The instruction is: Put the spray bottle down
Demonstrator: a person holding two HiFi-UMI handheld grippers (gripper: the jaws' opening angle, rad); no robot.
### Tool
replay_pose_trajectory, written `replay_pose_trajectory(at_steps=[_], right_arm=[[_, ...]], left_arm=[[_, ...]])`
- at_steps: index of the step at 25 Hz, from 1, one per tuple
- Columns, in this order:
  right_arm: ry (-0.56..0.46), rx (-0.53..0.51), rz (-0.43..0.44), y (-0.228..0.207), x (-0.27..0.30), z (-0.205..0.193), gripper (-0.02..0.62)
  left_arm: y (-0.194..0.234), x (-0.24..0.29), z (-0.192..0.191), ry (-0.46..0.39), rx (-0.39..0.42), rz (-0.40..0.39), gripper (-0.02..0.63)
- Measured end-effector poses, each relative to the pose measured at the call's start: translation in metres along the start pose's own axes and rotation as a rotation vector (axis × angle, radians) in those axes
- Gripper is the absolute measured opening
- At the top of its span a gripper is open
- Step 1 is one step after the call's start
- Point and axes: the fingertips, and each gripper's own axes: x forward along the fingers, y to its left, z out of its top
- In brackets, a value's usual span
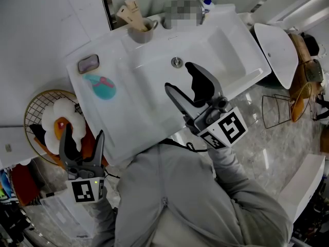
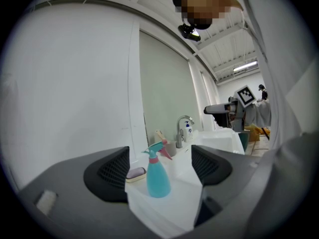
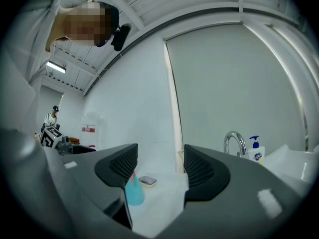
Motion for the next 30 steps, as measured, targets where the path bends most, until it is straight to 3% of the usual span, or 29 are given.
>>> replay_pose_trajectory(at_steps=[30], right_arm=[[0.019, 0.006, 0.007, -0.005, 0.011, -0.008, 0.272]], left_arm=[[0.001, 0.013, -0.007, 0.010, -0.014, 0.000, 0.419]])
